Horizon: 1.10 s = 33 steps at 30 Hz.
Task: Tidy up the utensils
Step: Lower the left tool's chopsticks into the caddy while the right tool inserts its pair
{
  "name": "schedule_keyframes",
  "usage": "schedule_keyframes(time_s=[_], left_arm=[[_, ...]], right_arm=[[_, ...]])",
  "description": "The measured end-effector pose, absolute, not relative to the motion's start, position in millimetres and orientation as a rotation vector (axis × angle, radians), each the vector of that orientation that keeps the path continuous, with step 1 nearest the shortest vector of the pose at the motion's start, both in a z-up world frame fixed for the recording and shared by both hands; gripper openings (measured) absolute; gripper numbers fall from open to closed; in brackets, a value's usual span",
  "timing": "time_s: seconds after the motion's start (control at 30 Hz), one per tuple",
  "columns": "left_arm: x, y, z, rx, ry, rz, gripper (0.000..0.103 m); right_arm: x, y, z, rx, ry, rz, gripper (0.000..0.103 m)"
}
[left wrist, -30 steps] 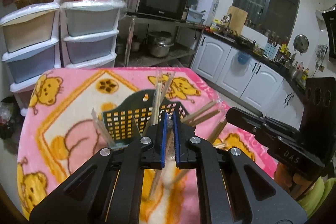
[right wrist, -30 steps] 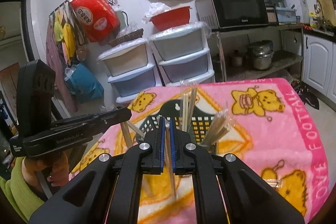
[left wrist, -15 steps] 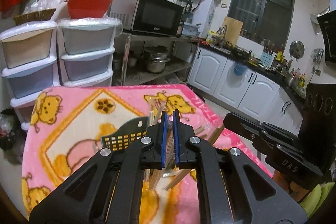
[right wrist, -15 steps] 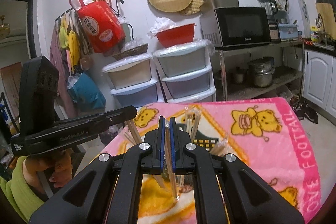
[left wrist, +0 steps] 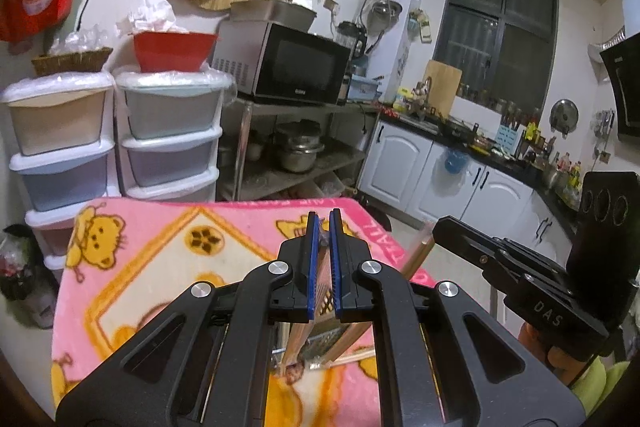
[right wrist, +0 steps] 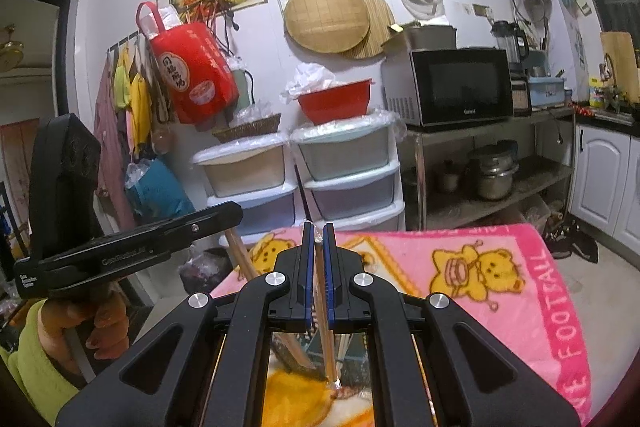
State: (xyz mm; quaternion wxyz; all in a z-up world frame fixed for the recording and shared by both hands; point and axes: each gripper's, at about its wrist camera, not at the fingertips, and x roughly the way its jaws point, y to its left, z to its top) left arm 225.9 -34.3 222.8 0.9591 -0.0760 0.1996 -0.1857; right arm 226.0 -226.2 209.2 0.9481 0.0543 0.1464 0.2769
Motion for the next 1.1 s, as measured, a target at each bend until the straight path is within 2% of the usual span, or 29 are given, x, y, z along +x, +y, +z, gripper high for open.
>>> schedule_keyframes(time_s=[0.6,1.1], left_arm=[[235,-19,259,-0.145,0.316,-0.304,0.003],[261,-8,225,-0.166,0.368,-0.244,0.003]], right_arm=[[246,-229,248,0.107,0.185,0.516,0.005],[286,-231,226,0.111,0.217,0.446,0.005]])
